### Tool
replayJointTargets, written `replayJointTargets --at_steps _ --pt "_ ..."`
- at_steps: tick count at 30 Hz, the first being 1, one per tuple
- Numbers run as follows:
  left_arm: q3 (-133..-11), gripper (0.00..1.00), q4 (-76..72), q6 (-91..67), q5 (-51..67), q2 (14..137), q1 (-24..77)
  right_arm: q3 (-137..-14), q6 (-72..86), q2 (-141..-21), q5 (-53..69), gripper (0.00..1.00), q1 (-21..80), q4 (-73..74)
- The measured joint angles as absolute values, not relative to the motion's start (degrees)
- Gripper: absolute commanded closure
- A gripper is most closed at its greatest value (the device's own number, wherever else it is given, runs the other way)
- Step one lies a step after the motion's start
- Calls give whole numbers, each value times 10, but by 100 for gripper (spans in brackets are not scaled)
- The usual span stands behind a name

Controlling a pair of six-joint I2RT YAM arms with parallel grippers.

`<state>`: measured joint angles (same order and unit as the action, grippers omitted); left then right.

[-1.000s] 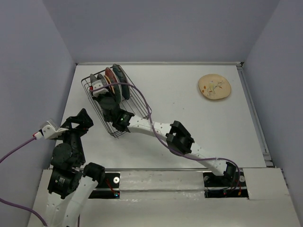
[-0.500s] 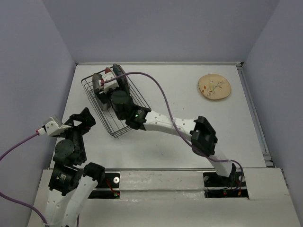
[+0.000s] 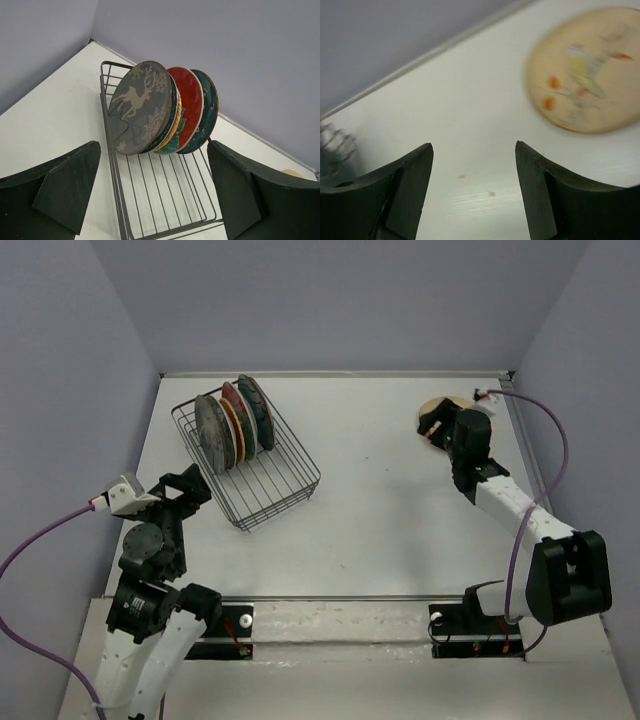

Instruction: Load the plates into the dish rack

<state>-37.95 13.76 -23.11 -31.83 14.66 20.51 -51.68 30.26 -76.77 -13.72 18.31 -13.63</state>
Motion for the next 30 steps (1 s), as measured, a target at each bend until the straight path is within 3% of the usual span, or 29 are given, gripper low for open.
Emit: replayJointTargets --at_steps 4,11,21,30 --pt "-380 1 131 -227 -317 151 205 -424 371 -742 -99 25 0 -95" --pt "-380 1 129 -220 -318 152 205 -425 458 -852 15 25 -143 -145" --pt "-380 1 126 -215 -318 152 205 -545 495 -1060 92 27 -177 -159" --pt "-380 1 122 -215 -317 152 205 -617 506 -1136 130 48 -177 -171"
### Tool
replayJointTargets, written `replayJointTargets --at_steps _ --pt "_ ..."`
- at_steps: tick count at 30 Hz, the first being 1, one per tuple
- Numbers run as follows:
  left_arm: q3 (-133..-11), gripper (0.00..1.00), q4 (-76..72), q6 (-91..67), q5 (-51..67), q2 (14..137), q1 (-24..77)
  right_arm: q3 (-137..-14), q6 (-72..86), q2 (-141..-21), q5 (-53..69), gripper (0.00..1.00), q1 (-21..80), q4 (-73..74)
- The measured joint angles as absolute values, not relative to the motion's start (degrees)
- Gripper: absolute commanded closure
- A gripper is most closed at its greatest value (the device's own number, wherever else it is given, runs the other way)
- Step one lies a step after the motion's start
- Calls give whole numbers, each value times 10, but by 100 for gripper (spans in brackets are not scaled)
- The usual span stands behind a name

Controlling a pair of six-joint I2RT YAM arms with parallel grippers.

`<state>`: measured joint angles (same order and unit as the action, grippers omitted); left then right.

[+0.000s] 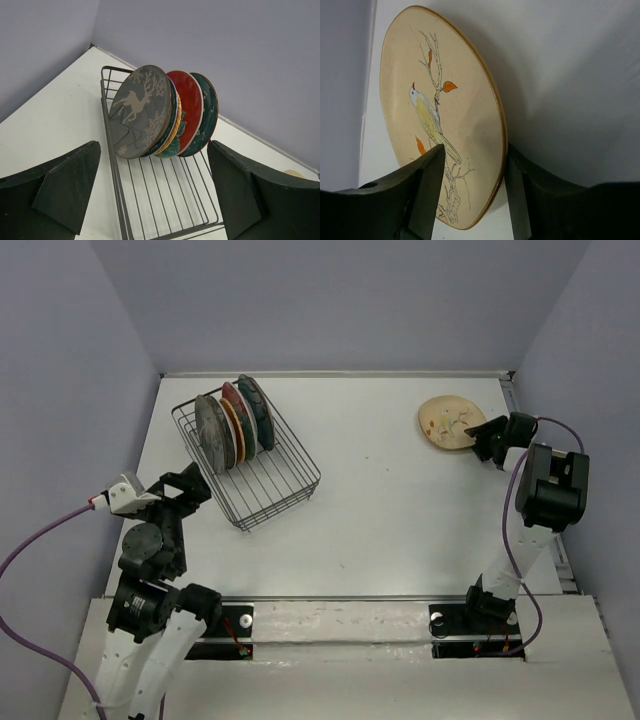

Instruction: Load the plates into the dish rack

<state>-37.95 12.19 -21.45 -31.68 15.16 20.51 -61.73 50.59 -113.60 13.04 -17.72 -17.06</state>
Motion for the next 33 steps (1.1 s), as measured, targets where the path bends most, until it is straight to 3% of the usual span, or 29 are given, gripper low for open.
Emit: replayJointTargets --at_steps 2,3,6,13,20,26,33 --pt "-380 1 122 -215 -317 151 205 -641 508 -1152 140 56 -179 -163" --pt "-380 1 122 -214 -317 150 205 -651 507 -1160 143 69 -179 -157" --pt "-380 1 122 -214 -317 145 205 -676 506 -1185 154 92 -182 -145" --pt "-380 1 120 -214 -317 136 205 -647 522 -1165 181 93 -183 -159" --pt "-380 1 118 -214 -312 135 205 -556 456 -949 102 93 -111 -74" --pt "-379 1 118 -214 -299 134 205 -617 394 -798 4 93 77 -32" --pt "-379 1 117 -214 -286 133 205 -762 348 -790 -94 93 288 -8"
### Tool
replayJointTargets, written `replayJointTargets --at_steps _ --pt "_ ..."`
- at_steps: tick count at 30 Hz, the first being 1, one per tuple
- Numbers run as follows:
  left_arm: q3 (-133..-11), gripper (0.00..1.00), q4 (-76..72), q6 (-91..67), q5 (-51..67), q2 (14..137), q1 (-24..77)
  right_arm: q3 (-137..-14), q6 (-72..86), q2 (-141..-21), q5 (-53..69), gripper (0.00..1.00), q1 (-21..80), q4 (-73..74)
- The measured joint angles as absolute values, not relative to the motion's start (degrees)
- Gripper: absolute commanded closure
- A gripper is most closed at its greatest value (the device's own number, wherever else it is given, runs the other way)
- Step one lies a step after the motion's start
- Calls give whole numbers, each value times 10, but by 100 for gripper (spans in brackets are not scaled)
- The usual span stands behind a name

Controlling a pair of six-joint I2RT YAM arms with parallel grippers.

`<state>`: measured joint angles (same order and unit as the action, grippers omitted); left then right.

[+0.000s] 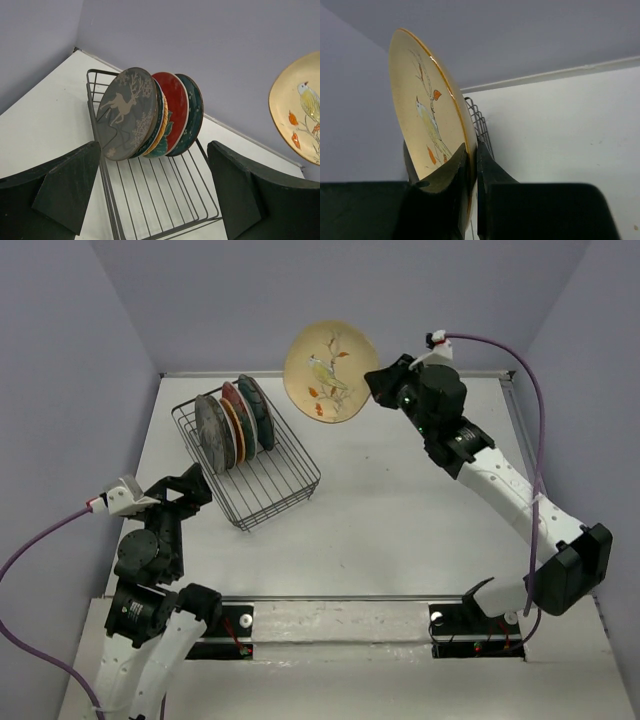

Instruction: Load the plates into the dish rack

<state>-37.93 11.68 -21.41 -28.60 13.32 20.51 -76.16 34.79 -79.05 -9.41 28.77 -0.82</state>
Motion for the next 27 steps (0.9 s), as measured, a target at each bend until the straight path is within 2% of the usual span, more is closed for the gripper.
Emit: replayJointTargets --at_steps 7,17,20,27 --pt "-379 1 114 -215 -293 124 205 -991 279 -962 -210 93 466 22" --pt "-379 1 119 -219 -344 98 198 -1369 174 -1269 -340 93 605 109" --pt "-379 1 121 -220 -353 92 198 -1424 156 -1323 -365 93 625 115" --pt "-380 1 126 -224 -366 83 198 -1454 90 -1388 -439 93 642 79"
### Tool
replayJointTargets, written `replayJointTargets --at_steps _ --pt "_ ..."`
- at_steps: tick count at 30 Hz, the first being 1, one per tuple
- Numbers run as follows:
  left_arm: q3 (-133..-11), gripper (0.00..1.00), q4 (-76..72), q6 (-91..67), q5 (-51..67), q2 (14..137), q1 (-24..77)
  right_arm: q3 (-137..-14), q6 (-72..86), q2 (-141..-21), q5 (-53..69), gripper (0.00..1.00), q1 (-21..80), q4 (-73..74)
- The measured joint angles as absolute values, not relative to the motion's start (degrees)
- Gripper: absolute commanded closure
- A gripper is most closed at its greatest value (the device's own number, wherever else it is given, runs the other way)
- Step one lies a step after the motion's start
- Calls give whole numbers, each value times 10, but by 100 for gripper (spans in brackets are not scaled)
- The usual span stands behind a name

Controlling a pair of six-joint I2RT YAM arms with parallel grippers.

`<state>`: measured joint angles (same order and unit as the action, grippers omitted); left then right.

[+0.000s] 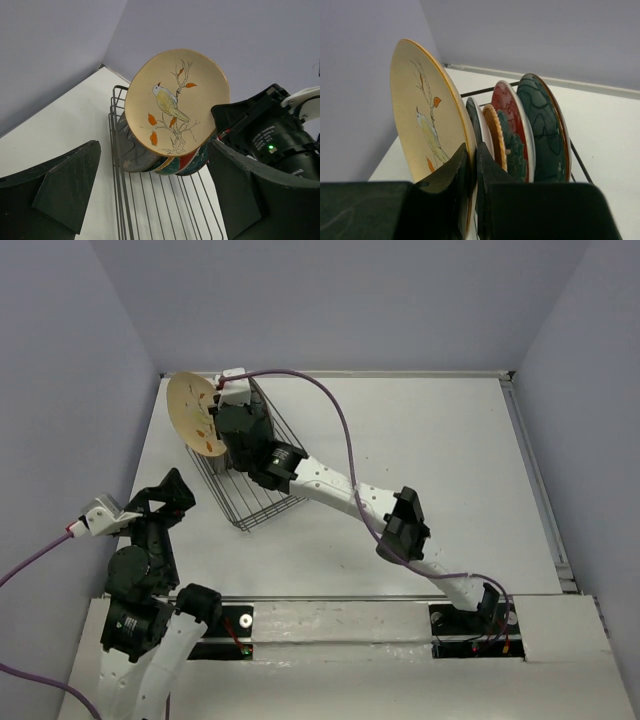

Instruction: Load the plates into the dish rack

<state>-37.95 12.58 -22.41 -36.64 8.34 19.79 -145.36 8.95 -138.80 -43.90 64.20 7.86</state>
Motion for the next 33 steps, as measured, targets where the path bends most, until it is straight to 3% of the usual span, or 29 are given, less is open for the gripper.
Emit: replayJointTargets --at_steps 21,27,33 --pt "-380 1 127 -230 -360 93 198 -1487 -82 -1500 -516 93 661 -149" --pt "-404 1 136 -243 -348 153 198 -1399 -80 -1489 -505 93 662 -218" --pt "-496 1 130 -274 -338 291 198 -1310 -72 -1453 -496 93 660 -241"
